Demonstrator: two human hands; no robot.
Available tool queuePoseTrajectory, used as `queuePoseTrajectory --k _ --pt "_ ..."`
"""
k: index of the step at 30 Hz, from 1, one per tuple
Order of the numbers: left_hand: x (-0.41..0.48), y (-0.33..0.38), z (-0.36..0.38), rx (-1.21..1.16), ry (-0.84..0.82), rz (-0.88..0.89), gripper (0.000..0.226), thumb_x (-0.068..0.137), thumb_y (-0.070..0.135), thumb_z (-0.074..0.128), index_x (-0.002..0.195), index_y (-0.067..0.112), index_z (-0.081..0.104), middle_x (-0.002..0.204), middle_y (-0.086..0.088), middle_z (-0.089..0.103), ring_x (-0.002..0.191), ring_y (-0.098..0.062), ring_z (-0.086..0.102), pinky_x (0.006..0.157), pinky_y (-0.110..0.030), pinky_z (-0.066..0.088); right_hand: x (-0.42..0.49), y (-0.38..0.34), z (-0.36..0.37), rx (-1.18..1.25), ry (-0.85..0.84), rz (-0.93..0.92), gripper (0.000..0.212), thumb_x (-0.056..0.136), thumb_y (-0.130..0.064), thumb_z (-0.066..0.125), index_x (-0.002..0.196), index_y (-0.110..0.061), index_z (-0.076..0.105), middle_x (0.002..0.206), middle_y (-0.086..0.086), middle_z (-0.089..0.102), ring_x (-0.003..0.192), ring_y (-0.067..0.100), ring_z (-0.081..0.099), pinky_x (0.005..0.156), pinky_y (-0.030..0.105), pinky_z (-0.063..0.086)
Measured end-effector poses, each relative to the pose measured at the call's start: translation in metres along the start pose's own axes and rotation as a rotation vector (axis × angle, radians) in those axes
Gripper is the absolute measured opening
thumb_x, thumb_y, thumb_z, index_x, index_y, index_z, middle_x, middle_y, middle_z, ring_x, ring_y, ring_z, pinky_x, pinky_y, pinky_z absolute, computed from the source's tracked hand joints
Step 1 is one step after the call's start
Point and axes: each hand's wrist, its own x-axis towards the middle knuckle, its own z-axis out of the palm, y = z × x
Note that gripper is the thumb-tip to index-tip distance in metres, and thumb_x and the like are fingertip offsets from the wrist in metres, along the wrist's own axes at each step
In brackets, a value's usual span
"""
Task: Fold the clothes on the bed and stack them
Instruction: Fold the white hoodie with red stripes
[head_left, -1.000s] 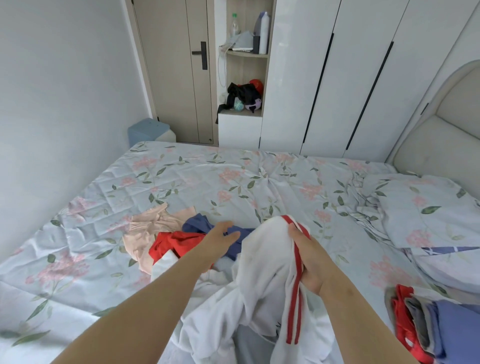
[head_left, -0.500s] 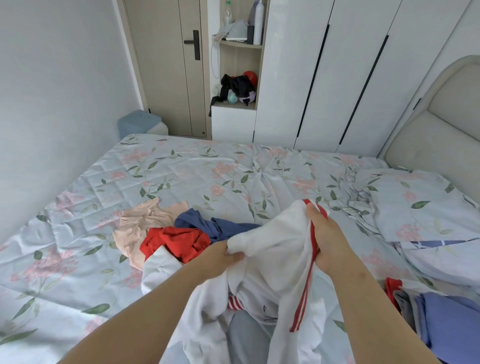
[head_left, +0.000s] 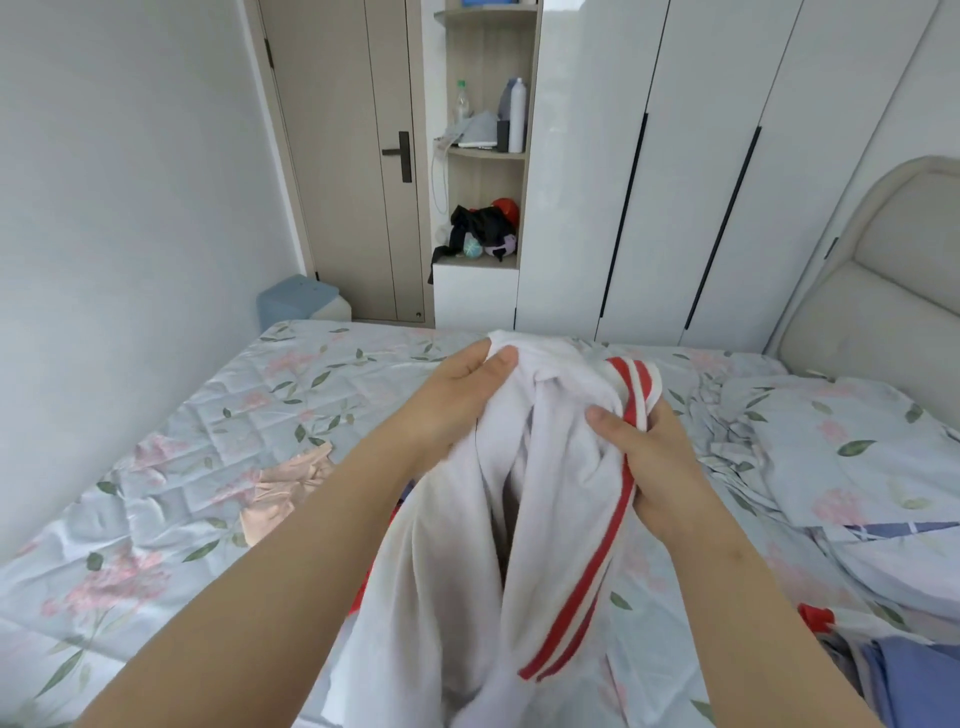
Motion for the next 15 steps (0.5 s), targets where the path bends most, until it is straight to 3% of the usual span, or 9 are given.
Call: queuePoseTrajectory --k 2,5,8,11,13,15 --pt "0.003 -0.009 -0.007 0.132 0.04 0.019 0.038 0.094 0.038 0.05 0.09 0.001 0.052 0.084 -0.006 0.05 0.079 -0.017 0.047 0.076 -0.032 0.04 0.002 -0.002 -0.004 -0.019 0.025 -0.01 0.027 0.084 -0.003 0.065 0.104 -0.021 0.062 0.101 0.001 0.071 0.094 0.019 0.068 0.085 0.038 0.053" --pt "0.003 -0.042 -0.012 0.288 0.104 -0.081 0.03 0.098 0.024 0.05 0.072 0.011 0.042 0.071 -0.005 0.035 0.07 -0.016 0.034 0.063 -0.028 0.026 -0.002 0.015 -0.011 -0.22 -0.003 0.074 0.031 0.084 -0.001 0.065 0.106 -0.022 0.063 0.1 0.001 0.07 0.094 0.02 0.067 0.089 0.04 0.052" --pt "-0.006 -0.083 -0.018 0.302 0.124 -0.204 0.035 0.095 0.026 0.054 0.065 0.016 0.038 0.066 -0.006 0.033 0.067 -0.018 0.035 0.065 -0.03 0.028 -0.011 0.042 -0.022 -0.369 -0.059 0.188 0.035 0.082 -0.001 0.068 0.113 -0.015 0.064 0.098 0.004 0.071 0.091 0.021 0.067 0.087 0.038 0.053" --pt "-0.012 -0.11 -0.029 0.287 0.183 -0.328 0.028 0.085 0.037 0.056 0.075 0.011 0.05 0.073 -0.009 0.043 0.07 -0.022 0.044 0.071 -0.037 0.042 -0.019 0.056 -0.033 -0.454 -0.087 0.281 0.022 0.082 -0.002 0.067 0.1 -0.014 0.068 0.087 0.005 0.072 0.078 0.018 0.068 0.07 0.028 0.056" --pt "-0.012 -0.117 -0.036 0.263 0.267 -0.368 0.022 0.092 0.029 0.053 0.078 0.011 0.052 0.075 -0.01 0.046 0.072 -0.021 0.046 0.071 -0.037 0.044 -0.018 0.058 -0.04 -0.455 -0.003 0.257 0.016 0.083 -0.001 0.065 0.093 -0.013 0.07 0.082 0.004 0.071 0.075 0.018 0.068 0.066 0.028 0.054" --pt "-0.014 -0.115 -0.04 0.402 0.334 -0.379 0.027 0.096 0.022 0.049 0.07 0.012 0.045 0.07 -0.011 0.042 0.07 -0.02 0.045 0.069 -0.032 0.039 -0.013 0.055 -0.041 -0.485 0.083 0.17 0.013 0.085 -0.002 0.062 0.082 -0.012 0.069 0.079 0.003 0.068 0.072 0.017 0.064 0.065 0.026 0.05"
